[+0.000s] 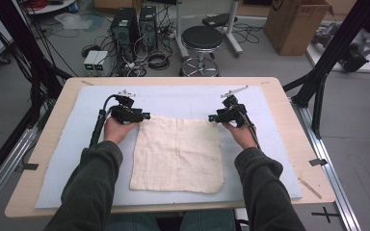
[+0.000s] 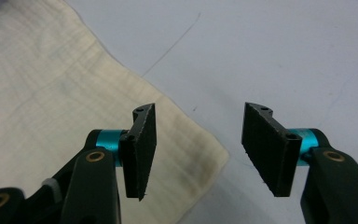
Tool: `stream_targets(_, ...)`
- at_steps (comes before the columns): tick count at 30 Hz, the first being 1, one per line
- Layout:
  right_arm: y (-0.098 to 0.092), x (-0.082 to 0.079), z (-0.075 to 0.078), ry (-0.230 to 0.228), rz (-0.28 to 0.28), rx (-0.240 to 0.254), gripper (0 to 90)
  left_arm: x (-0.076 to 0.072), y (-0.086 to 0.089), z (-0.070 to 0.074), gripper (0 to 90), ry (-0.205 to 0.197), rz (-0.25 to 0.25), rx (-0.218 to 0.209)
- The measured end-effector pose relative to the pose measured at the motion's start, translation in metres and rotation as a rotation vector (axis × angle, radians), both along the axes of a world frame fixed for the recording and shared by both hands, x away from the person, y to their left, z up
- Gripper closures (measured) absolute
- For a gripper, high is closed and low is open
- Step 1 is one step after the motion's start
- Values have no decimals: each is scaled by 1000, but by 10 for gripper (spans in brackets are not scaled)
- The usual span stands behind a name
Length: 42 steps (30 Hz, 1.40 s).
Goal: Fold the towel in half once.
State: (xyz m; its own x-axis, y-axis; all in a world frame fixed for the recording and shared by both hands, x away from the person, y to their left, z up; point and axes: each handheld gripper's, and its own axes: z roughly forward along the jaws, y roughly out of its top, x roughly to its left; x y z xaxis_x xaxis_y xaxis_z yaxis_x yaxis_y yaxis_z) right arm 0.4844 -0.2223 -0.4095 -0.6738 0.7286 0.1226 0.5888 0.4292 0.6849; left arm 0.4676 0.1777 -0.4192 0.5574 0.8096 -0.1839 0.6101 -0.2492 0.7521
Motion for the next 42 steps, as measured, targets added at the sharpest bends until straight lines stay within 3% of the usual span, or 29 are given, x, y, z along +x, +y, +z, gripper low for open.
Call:
stream_targets(3, -2, 3, -4, 16, -17, -8, 489, 3, 1, -7, 523, 44, 18, 21)
stream_targets(7, -1, 7, -12, 53, -37, -39, 525, 4, -2, -12, 568, 73, 26, 17)
stream_targets(9, 0, 7, -14, 65, -35, -37, 573, 4, -4, -14, 640, 80, 7, 26)
stream_targets(12, 6, 7, -18, 83, -12, -77, 655, 3, -6, -14, 763, 74, 8, 43)
stream_targets(13, 8, 6, -19, 68, -18, -92, 700, 3, -6, -14, 811, 77, 3, 45)
stream_targets(14, 8, 6, -18, 66, -22, -101, 769, 2, -7, -14, 845, 74, 0, 55)
stream_targets(15, 8, 6, -17, 80, -7, -87, 802, 1, -7, -13, 858, 63, -6, 59)
stream_targets(17, 10, 5, -16, 70, 9, -105, 838, 0, -7, -10, 870, 54, -14, 49)
stream_targets(22, 5, 1, -6, 52, 20, -64, 847, -4, -4, -2, 874, 11, -35, 40)
stream_targets(33, -7, -12, 20, -38, 62, 18, 849, -22, 9, 13, 877, -70, -44, -16)
stream_targets(42, -8, -29, 35, -89, 118, 67, 849, -46, 10, 26, 876, -130, -95, 2)
